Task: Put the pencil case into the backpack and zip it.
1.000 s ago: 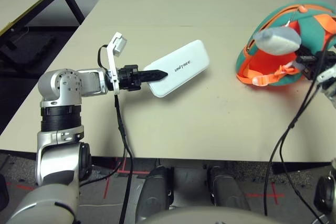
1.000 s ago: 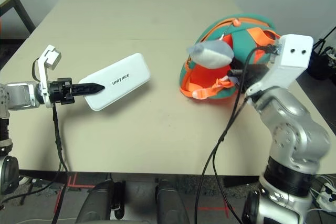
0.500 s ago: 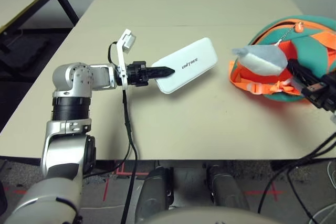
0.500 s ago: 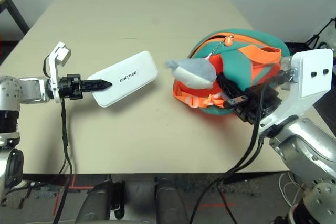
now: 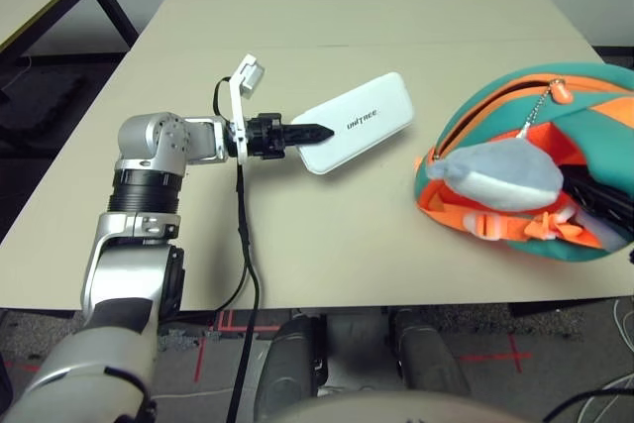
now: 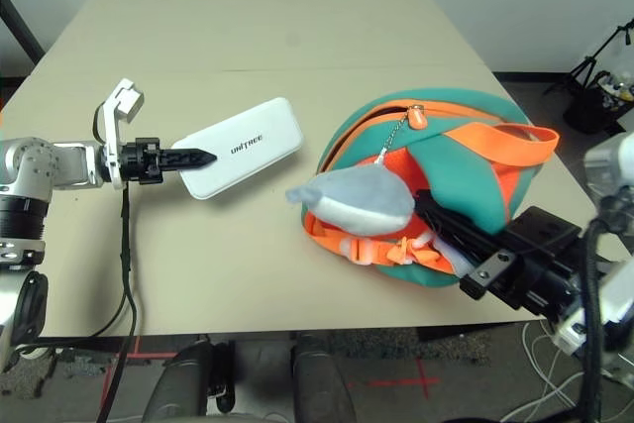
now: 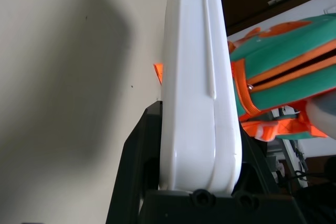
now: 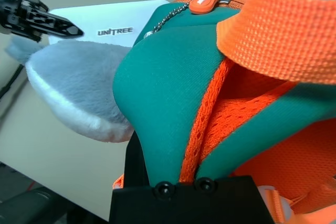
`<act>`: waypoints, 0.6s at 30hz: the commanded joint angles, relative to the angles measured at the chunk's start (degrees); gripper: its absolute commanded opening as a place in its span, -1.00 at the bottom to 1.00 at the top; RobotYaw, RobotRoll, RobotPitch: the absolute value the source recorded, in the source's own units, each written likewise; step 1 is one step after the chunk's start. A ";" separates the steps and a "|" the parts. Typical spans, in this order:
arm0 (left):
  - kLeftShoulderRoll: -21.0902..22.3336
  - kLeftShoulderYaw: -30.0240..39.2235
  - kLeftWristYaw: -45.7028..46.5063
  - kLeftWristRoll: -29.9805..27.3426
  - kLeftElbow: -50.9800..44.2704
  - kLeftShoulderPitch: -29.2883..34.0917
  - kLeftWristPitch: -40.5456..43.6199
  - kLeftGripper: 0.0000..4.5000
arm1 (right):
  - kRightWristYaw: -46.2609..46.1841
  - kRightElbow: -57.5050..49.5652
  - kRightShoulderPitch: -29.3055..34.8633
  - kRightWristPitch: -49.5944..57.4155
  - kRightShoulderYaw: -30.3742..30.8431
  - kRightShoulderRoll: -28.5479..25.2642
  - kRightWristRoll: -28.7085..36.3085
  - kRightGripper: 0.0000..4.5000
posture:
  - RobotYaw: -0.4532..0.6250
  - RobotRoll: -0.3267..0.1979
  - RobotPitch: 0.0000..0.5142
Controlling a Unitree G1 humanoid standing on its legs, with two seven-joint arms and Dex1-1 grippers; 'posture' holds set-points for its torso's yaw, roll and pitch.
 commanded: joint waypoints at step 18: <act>28.44 -22.91 -36.36 10.80 -9.92 -25.31 -17.16 -0.36 | 14.75 -0.22 -0.53 -11.06 18.18 7.73 -25.80 -0.94 | -0.58 0.25 -0.54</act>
